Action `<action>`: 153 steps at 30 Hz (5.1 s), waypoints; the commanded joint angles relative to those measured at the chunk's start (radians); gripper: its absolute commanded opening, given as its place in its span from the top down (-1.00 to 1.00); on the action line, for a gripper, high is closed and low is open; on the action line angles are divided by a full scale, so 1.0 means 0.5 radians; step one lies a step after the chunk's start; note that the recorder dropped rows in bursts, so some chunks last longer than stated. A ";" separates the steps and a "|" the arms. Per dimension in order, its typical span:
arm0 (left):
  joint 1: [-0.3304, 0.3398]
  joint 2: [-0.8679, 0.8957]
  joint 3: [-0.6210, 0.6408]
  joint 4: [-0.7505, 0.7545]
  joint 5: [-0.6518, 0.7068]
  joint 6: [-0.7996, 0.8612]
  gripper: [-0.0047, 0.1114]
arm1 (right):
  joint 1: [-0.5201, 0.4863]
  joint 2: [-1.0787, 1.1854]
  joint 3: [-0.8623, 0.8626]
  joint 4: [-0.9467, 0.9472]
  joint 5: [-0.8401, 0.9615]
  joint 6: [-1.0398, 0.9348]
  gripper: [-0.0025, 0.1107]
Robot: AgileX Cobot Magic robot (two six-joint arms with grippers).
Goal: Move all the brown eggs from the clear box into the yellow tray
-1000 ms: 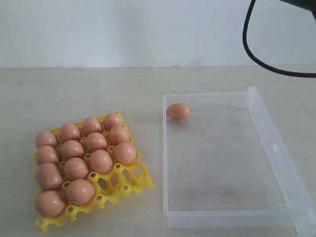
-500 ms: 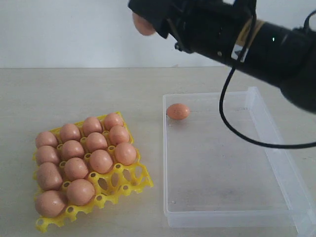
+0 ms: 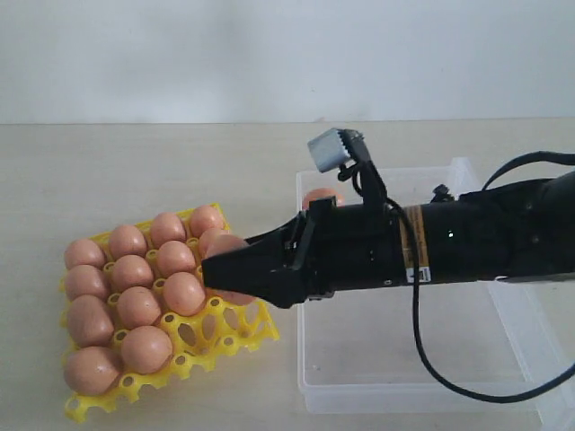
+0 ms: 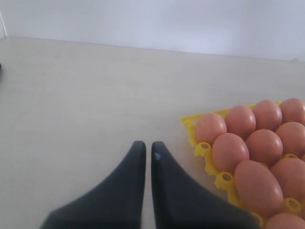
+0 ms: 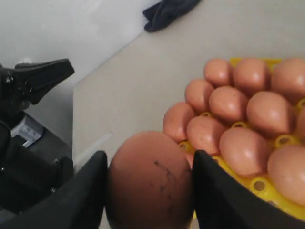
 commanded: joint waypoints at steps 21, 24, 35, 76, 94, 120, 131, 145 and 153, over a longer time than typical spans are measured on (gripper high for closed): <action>0.006 -0.007 0.005 -0.004 -0.008 0.003 0.85 | 0.576 0.298 -0.474 0.136 1.033 -0.250 0.96; 0.006 -0.007 0.005 -0.004 -0.008 0.003 0.85 | 0.576 0.315 -0.501 0.219 1.033 -0.305 0.96; 0.006 -0.007 0.005 -0.004 -0.008 0.003 0.85 | 0.576 0.423 -0.509 0.237 1.055 -0.307 0.95; 0.006 -0.007 0.005 -0.004 -0.008 0.003 0.85 | 0.549 -0.338 -0.735 0.379 2.850 -0.245 0.08; 0.006 -0.007 0.005 -0.004 -0.008 0.002 0.85 | -0.246 0.540 -2.019 2.781 4.354 -3.894 0.08; 0.006 -0.007 0.005 -0.004 -0.008 0.002 0.85 | -0.246 0.949 -2.019 3.064 3.688 -5.299 0.08; 0.006 -0.007 0.005 -0.004 -0.008 0.002 0.85 | -0.246 0.954 -2.019 3.092 3.402 -5.220 0.08; 0.006 -0.007 0.005 -0.004 -0.008 0.002 0.85 | -0.246 1.014 -2.019 3.148 3.406 -5.018 0.08; 0.006 -0.007 0.005 -0.004 -0.008 0.002 0.85 | -0.246 1.019 -2.019 2.928 3.374 -4.776 0.08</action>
